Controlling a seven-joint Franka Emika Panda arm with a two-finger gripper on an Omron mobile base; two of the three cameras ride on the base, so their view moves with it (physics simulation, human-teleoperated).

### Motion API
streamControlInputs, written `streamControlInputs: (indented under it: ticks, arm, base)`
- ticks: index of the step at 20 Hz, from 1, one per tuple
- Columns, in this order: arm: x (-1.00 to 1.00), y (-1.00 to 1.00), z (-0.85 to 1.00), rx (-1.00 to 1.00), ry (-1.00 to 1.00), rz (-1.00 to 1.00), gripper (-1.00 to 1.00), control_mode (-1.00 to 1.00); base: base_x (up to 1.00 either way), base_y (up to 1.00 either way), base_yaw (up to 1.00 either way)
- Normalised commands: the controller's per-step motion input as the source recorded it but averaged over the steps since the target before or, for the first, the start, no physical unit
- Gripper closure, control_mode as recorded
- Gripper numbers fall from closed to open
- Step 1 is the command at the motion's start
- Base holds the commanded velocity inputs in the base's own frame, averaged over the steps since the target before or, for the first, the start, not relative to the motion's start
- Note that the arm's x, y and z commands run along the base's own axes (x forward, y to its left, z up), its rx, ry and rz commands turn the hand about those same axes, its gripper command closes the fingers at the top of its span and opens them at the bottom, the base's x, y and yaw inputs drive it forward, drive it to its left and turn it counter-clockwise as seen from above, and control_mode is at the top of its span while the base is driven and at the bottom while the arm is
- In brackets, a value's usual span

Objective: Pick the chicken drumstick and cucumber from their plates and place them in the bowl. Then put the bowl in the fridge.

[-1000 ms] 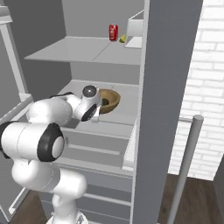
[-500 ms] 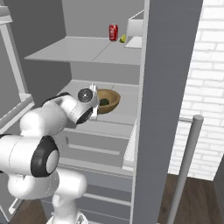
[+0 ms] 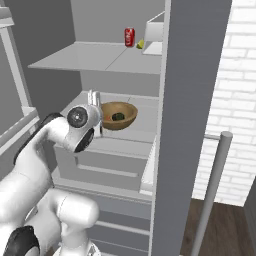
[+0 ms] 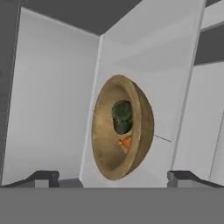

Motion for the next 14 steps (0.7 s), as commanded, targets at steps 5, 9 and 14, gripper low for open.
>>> streamControlInputs:
  ticks: [5,9,14]
  arm:
    - [-1.0,0.0,1.0,0.0,-0.02,0.0,-1.0,-1.0]
    - [-1.0,0.0,0.97,0.0,0.01,0.0,-1.0,-1.0]
    - [-1.0,-0.2,0.44,0.0,-0.01,0.01,-1.0,-1.0]
  base:
    - [0.0,0.0,0.0]
    - [0.0,0.0,0.0]
    - [0.0,0.0,0.0]
